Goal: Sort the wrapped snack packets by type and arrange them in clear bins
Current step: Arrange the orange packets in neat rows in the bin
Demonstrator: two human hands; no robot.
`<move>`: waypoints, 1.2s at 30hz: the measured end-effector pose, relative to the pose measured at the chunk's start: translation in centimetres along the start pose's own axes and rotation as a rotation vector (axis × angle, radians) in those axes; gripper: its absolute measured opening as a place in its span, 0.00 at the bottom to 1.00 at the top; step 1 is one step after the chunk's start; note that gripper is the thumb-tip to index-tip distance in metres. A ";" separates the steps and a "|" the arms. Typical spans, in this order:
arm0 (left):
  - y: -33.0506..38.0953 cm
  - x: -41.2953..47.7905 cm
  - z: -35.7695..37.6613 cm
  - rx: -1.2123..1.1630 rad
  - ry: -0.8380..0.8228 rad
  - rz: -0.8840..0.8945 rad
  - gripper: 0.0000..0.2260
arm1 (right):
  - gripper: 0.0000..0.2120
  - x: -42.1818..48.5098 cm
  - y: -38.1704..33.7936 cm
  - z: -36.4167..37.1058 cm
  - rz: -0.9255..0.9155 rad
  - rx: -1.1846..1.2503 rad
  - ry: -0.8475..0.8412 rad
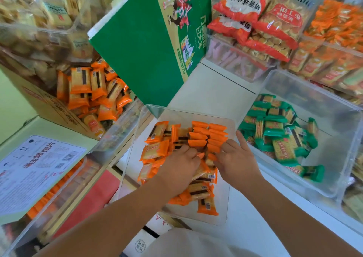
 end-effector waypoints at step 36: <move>-0.5 1.6 1.1 0.027 -0.009 0.066 0.12 | 0.07 -3.5 -0.8 0.0 0.167 0.563 0.147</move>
Point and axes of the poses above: each hand's wrist, its own x-axis towards the middle knuckle, its own z-axis out of the palm, y = z × x, the point moved 1 cm from there along x, towards the middle knuckle, and after that the axes turned 7 degrees about -z, right-handed, at the moved point
